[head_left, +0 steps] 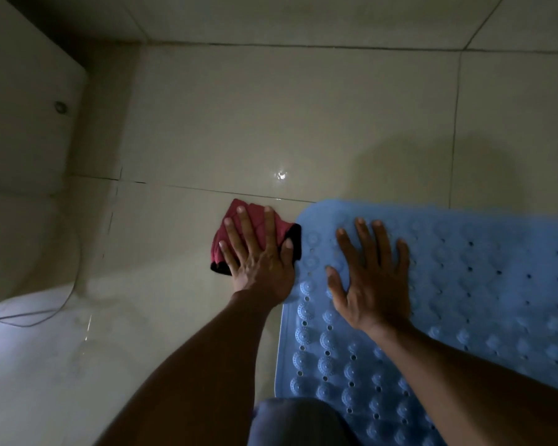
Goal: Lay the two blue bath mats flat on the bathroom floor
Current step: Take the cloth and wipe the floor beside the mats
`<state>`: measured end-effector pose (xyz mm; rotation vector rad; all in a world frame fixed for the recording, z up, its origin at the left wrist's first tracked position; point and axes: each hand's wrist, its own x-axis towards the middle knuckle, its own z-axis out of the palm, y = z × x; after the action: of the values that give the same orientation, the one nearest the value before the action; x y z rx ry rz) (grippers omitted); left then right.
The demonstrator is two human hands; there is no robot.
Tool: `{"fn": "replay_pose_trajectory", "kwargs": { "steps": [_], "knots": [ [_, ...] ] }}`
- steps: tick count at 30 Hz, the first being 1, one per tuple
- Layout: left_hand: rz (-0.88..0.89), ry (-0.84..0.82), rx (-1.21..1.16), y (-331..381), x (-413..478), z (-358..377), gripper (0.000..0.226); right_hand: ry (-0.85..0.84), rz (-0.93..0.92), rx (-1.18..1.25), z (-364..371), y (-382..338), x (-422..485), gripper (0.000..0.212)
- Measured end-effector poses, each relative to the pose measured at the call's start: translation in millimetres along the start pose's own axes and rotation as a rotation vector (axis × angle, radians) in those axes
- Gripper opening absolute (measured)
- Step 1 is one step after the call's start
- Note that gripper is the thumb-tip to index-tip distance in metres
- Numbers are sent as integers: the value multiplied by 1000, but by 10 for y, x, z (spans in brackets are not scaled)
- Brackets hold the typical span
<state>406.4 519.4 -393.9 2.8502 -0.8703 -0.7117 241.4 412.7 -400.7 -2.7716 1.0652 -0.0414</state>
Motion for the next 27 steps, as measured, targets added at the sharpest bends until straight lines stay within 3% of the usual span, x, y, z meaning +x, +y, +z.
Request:
{"fn": "replay_pose_trajectory", "kwargs": {
  "steps": [7,16,18,21,23,25,27],
  "knots": [
    [192,176,141,8,390,-69,69,-60,11,22,-21,2,8,67],
    [567,113,297,138,936,-369,68,-111,11,109,-72,28,22,67],
    [531,97,209,229,849,-475,68,-142,7,158,-123,32,42,68],
    [219,152,60,448,576,-441,73,-171,-3,282,-249,108,38,69],
    [56,70,55,617,478,-316,81,-147,105,287,-371,339,31,68],
    [73,11,67,790,461,-180,84,-154,239,232,-446,730,-52,68],
    [166,-2,94,1000,474,-95,82,-230,203,208,-442,1064,-189,71]
  ]
}}
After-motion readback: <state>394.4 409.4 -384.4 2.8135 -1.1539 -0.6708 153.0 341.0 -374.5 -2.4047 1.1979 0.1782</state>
